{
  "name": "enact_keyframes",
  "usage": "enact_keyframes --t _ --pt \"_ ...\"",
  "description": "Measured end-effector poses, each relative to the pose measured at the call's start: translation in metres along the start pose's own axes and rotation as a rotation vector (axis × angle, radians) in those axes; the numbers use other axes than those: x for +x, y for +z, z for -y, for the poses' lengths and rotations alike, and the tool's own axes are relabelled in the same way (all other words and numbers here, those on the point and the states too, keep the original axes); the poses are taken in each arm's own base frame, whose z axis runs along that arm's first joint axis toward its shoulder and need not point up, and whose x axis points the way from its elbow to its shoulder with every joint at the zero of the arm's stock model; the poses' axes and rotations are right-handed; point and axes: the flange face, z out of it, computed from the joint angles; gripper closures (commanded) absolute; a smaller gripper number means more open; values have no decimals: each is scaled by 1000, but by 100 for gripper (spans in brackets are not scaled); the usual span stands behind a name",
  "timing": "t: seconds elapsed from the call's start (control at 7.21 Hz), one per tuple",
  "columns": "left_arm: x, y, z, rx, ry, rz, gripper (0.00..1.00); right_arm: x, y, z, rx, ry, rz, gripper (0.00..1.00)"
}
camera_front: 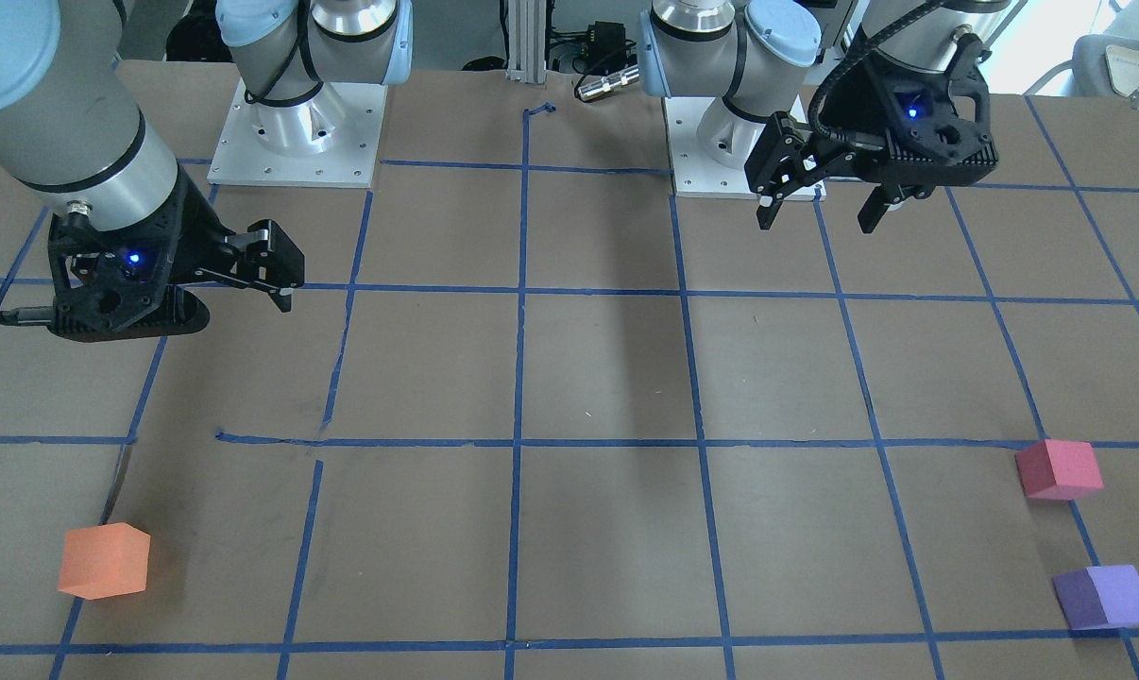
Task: Arrange blocks in a line
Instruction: 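Lower the right gripper toward the orange cube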
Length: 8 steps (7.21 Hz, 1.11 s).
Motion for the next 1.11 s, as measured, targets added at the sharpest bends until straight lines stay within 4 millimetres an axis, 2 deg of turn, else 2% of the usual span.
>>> enact_keyframes --t 0.28,0.83,1.11 --pt "0 0 0 1 0 0 0 2 -4 -3 -1 -1 -10 0" --pt "0 -1 -1 -1 0 0 0 21 -4 0 -13 -30 -71 0" --pt "0 -1 -1 -1 -1 0 0 23 0 15 48 -27 -53 0"
